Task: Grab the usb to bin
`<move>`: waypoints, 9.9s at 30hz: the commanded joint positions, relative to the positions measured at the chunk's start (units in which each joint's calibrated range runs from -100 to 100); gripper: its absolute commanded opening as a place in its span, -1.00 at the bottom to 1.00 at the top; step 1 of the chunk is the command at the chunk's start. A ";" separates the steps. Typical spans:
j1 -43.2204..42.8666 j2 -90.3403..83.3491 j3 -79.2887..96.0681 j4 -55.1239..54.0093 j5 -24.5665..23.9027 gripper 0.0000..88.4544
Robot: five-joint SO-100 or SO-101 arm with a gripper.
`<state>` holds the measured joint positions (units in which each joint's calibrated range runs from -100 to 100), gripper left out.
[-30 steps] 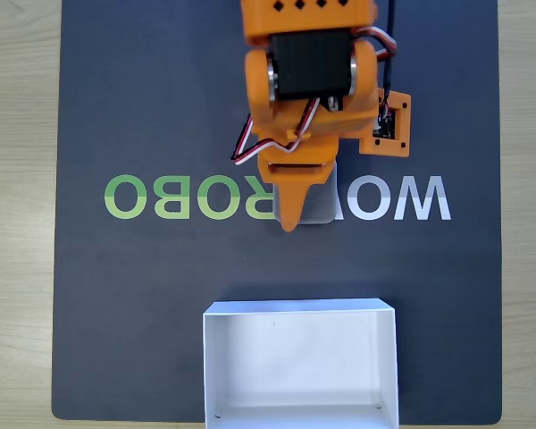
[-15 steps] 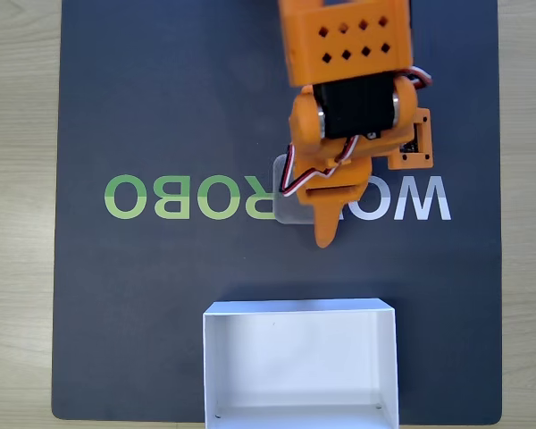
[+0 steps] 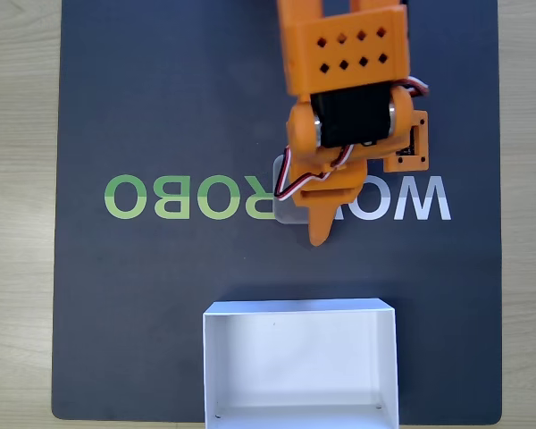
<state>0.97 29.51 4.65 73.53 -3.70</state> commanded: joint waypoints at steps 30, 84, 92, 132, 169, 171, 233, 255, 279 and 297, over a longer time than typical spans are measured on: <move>3.40 -6.75 -2.22 1.85 -0.88 -0.73; 8.96 26.74 -73.04 0.45 1.07 -0.72; 8.29 32.42 -74.57 -2.60 4.27 -0.72; 5.59 11.99 -61.56 0.54 11.95 -0.09; 2.23 -92.71 63.91 -10.72 2.75 -0.94; 1.89 -99.16 67.97 -10.55 2.75 -0.94; 12.24 -128.66 87.22 0.10 9.01 -0.95; 12.24 -128.66 87.22 0.10 9.01 -0.95; 12.24 -128.66 87.22 0.10 9.01 -0.95; 12.24 -128.66 87.22 0.10 9.01 -0.95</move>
<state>13.00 -99.07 91.78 73.10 5.27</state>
